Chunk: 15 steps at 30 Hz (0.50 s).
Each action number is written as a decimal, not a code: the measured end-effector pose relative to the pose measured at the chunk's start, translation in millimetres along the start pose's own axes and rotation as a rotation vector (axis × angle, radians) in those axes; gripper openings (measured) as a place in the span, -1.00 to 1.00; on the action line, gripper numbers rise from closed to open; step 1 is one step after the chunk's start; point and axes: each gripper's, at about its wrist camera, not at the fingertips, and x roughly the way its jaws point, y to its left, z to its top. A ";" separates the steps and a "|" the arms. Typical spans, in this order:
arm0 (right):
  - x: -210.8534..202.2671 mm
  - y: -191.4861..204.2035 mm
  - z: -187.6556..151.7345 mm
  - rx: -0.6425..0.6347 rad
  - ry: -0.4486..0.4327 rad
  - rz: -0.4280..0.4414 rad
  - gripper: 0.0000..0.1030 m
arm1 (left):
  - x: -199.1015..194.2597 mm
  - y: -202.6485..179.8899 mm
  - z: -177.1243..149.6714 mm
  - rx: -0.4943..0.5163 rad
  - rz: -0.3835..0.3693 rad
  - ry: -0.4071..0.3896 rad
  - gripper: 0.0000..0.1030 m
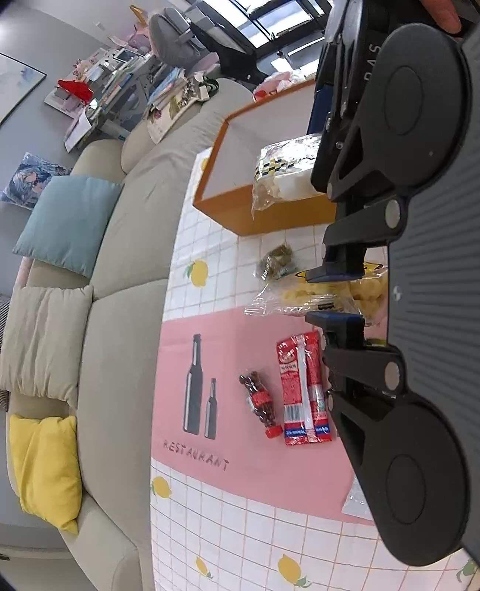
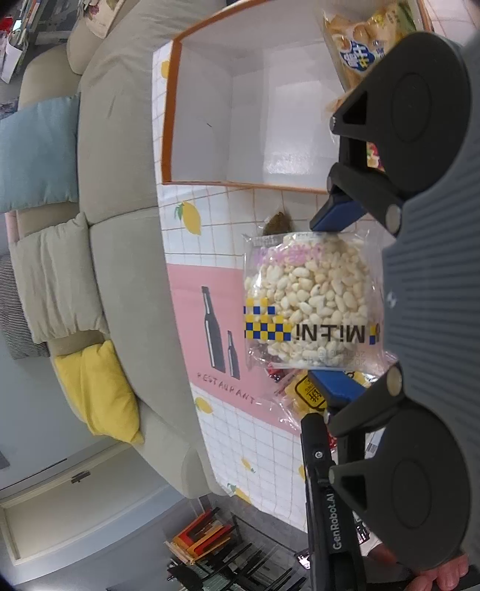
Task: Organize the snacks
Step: 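Drop the yellow waffle bag into the box with the left tool while the right tool carries the puff bag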
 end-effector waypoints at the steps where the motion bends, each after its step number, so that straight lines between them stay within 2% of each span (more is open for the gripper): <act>1: -4.8 -1.7 0.3 0.000 -0.009 0.002 0.49 | -2.2 -3.2 2.2 0.003 -0.003 -0.004 -0.68; 15: -64.9 -46.5 25.7 0.004 -0.125 -0.077 0.49 | -5.3 -87.9 65.1 0.162 -0.127 -0.062 -0.70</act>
